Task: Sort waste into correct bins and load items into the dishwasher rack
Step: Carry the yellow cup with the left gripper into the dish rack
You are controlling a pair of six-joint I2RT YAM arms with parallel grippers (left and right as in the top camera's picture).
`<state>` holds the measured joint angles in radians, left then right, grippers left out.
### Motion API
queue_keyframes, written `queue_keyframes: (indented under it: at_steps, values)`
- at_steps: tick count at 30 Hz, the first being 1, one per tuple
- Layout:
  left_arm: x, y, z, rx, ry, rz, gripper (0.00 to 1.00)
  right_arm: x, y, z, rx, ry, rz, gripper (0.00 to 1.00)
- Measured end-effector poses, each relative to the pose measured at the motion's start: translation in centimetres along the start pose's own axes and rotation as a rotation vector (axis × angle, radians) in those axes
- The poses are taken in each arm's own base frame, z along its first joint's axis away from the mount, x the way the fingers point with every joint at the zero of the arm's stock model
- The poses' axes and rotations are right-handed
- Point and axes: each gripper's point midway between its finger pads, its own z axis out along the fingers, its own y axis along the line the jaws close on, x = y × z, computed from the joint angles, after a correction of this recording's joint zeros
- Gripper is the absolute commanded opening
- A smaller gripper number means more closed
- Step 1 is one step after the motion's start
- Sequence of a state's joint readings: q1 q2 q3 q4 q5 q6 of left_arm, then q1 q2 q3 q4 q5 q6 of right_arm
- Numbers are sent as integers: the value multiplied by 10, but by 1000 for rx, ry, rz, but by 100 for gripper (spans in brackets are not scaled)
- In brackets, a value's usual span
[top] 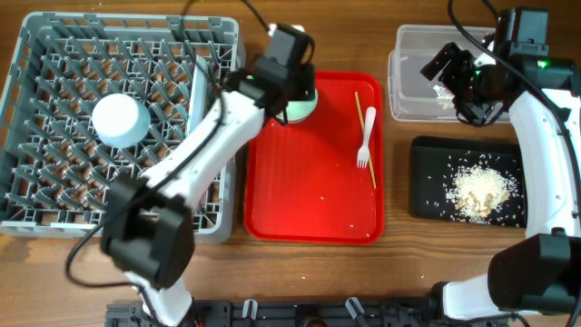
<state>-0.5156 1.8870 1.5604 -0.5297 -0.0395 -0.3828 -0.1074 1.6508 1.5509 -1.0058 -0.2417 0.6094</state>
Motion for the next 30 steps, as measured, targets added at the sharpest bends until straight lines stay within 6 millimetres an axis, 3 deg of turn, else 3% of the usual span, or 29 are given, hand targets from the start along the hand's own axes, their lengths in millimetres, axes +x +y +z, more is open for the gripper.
queue_keyframes:
  at_steps: [4, 7, 9, 12, 16, 20, 23, 26, 30]
  values:
    - [-33, 11, -38, 38, -84, -123, 4, 0, 0, 0, 0, 0, 0, 100]
    - [-64, 33, -85, 65, -177, -213, 4, 0, 0, 0, 0, 0, 0, 100]
    - [-88, 56, -132, 68, -274, -272, 4, 0, 0, 0, 0, 0, 0, 100]
    - [-100, 100, -196, 41, -366, -381, 4, 0, 0, 0, -1, 0, 0, 100]
    - [-87, 176, -251, -93, -415, -541, 4, 0, 0, 0, 0, 0, 0, 100]
    - [-52, 246, -269, -249, -360, -711, 4, 0, 0, 0, 0, 0, 0, 100]
    - [-29, 281, -271, -322, -303, -813, 4, 0, 0, 0, 0, 0, 0, 100]
    - [-1, 304, -265, -371, -207, -912, 4, 0, 0, 0, 0, 0, 0, 100]
    - [16, 311, -248, -350, -108, -974, 4, 0, 0, 0, 0, 0, 0, 100]
